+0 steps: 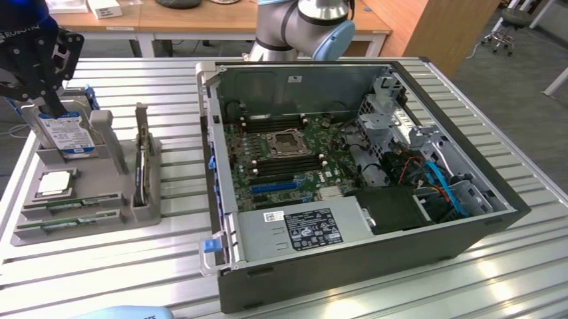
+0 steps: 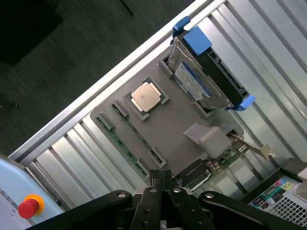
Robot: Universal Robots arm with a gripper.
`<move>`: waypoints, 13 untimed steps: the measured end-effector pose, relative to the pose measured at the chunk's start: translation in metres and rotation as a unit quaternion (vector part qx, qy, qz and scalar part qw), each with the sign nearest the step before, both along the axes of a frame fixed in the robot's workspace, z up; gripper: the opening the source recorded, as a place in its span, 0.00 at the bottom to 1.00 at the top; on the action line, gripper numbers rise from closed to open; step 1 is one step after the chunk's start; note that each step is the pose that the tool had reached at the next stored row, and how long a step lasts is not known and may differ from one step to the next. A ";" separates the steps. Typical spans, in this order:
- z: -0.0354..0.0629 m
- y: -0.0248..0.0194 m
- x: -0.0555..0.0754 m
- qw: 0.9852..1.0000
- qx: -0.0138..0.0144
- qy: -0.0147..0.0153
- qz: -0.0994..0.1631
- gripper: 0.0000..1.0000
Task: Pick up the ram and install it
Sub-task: 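Pick up the ram and move it above insertion slot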
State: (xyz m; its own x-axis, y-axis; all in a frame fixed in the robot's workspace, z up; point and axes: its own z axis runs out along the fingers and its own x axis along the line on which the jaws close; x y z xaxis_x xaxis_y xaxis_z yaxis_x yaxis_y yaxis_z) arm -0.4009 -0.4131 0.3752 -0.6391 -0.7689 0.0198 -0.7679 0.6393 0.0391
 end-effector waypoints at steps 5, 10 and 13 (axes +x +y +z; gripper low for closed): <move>-0.0006 0.0000 0.000 0.999 0.000 0.000 0.034 0.10; -0.0012 0.0000 0.000 0.997 0.000 0.000 0.071 0.10; -0.0016 0.0000 0.000 0.996 0.000 0.000 0.094 0.10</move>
